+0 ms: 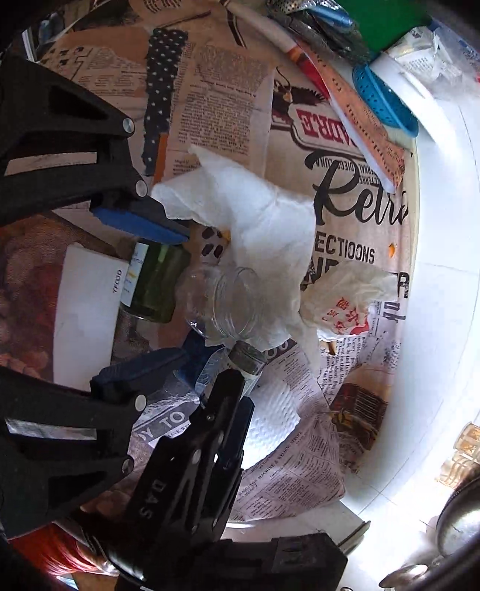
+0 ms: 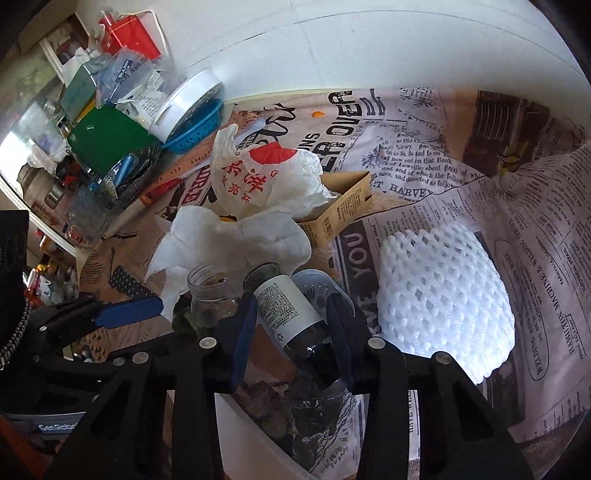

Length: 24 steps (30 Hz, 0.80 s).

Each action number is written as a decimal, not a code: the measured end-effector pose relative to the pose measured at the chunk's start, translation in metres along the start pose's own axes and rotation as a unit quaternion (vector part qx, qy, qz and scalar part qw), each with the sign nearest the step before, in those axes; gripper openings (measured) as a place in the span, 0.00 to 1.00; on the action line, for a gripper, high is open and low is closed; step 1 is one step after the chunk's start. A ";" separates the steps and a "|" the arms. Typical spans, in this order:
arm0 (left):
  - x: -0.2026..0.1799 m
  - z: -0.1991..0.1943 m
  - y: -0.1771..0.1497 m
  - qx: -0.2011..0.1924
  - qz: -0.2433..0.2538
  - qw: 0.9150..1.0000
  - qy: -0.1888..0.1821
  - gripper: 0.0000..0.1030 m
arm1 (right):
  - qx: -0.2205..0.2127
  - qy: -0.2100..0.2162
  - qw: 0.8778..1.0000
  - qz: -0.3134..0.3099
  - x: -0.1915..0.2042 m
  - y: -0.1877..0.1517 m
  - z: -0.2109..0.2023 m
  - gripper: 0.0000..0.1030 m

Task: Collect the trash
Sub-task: 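Grasp the clear glass jar with the left tool while the right tool grasps the small glass bottle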

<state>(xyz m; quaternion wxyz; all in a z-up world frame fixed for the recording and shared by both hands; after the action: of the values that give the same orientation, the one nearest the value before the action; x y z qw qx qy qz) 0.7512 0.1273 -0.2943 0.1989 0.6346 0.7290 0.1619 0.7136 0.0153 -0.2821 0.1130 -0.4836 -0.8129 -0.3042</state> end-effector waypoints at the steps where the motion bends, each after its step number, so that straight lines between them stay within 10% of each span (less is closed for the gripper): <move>1: 0.000 0.004 0.000 0.003 0.003 1.000 0.003 0.56 | 0.002 0.000 1.000 -0.003 -0.001 0.000 0.000 0.35; 24: -0.012 0.062 0.029 0.005 -0.006 0.999 -0.050 0.54 | -0.041 -0.015 0.997 0.061 -0.030 -0.005 -0.044 0.25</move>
<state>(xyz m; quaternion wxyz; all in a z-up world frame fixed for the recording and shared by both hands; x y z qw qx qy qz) 0.8082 0.1183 -0.3324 0.2330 0.6383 0.7229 0.1253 0.7194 -0.0343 -0.2638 0.0992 -0.5406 -0.7704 -0.3230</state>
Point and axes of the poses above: each gripper's, at about its wrist camera, not at the fingertips, and z roughly the way its jaws point, x to its left, y to its top, the point moved 5 cm from there along z, roughly the way its jaws point, and after that the axes turned 15 degrees about z, right-handed, at the moved point
